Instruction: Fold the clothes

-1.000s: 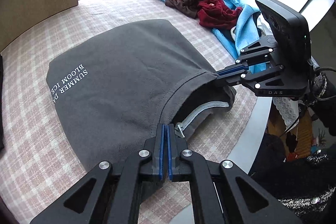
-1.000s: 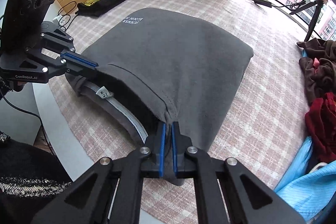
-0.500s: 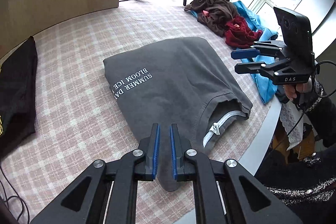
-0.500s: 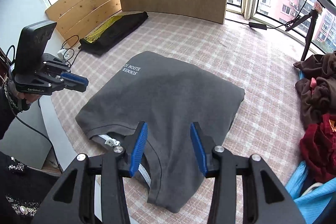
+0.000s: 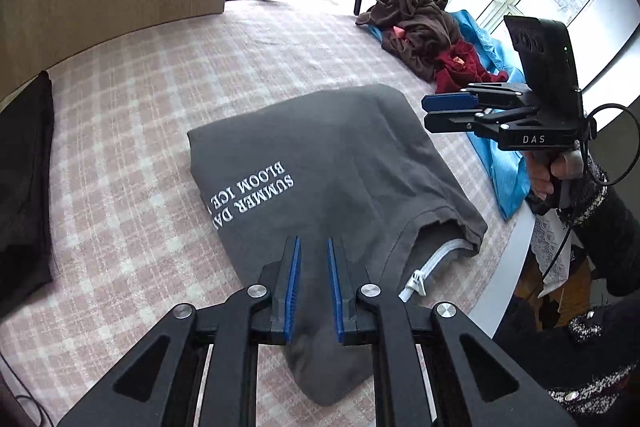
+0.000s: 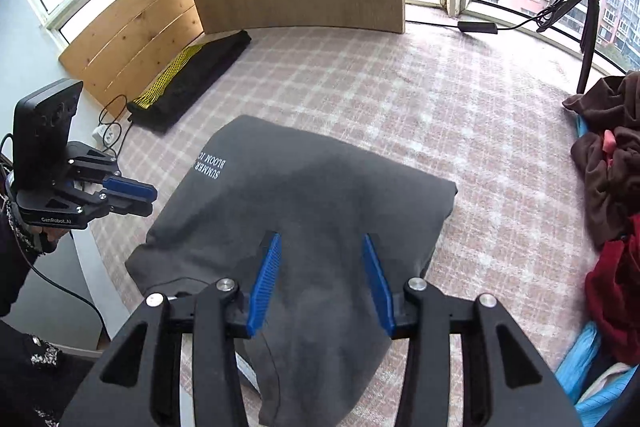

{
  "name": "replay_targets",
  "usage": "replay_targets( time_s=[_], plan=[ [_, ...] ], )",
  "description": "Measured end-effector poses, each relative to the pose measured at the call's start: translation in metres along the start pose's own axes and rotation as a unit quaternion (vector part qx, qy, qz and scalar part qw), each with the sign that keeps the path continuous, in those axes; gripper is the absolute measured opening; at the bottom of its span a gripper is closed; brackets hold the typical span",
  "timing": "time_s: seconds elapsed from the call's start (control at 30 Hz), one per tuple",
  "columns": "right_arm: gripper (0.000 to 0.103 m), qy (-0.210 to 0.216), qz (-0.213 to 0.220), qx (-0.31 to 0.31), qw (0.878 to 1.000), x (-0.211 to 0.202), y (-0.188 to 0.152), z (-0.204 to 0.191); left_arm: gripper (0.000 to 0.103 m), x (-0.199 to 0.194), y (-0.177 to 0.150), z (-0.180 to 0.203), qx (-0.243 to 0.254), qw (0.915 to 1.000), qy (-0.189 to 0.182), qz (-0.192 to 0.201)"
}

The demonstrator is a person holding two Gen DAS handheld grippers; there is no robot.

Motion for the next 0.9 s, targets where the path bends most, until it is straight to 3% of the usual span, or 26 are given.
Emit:
replay_targets(
  time_s=[0.17,0.27,0.3,0.33,0.43,0.53,0.6,0.67,0.7,0.73,0.77,0.9],
  plan=[
    [0.041,0.003,0.008,0.024,1.000,0.041,0.031,0.009,0.012,0.047,0.065,-0.007,0.003,0.9996,-0.019,0.020],
    [0.032,-0.020,-0.030,0.006,0.999,0.078,0.018,0.014,0.012,0.096,0.056,-0.009,0.042,0.9981,0.008,-0.044],
    [0.031,-0.017,-0.032,-0.001,0.999,0.082,0.013,0.015,0.012,0.103,0.050,-0.008,0.057,0.9971,0.012,-0.048],
    [0.030,-0.015,-0.029,-0.008,0.999,0.078,0.012,0.015,0.012,0.100,0.048,-0.008,0.065,0.9972,0.009,-0.036],
    [0.030,0.014,0.009,0.022,1.000,0.047,0.021,0.024,0.012,0.086,0.054,-0.013,0.027,0.9991,-0.013,-0.029],
    [0.030,0.028,0.042,0.056,0.997,0.029,0.032,0.039,0.013,0.075,0.074,-0.005,0.039,0.9991,-0.018,0.002],
    [0.028,0.013,0.030,0.055,0.998,0.039,0.034,0.046,0.016,0.081,0.087,-0.002,0.039,0.9989,-0.025,0.009],
    [0.026,-0.014,0.004,0.050,0.999,0.060,0.030,0.056,0.020,0.098,0.088,-0.005,0.045,0.9987,-0.021,-0.011],
    [0.017,-0.028,-0.010,0.047,0.998,0.071,0.028,0.062,0.015,0.108,0.083,-0.010,0.043,0.9985,-0.010,-0.033],
    [0.015,-0.030,-0.012,0.055,0.998,0.074,0.028,0.068,0.010,0.111,0.077,-0.017,0.034,0.9983,-0.007,-0.046],
    [0.015,-0.023,-0.007,0.070,0.997,0.070,0.029,0.076,0.005,0.106,0.074,-0.023,0.018,0.9990,-0.011,-0.040],
    [0.015,-0.016,0.042,0.115,0.992,0.032,0.033,0.094,0.013,0.051,0.068,-0.046,-0.014,0.9996,0.012,0.021]
  ],
)
Point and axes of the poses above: each gripper's, at about its wrist camera, not at the fingertips, and x roughly the way its jaws point, z to its right, y to its top, the point moved 6 cm from there along x, roughly the way its jaws point, and after that the axes turned 8 degrees about x, right-handed, at the moved point
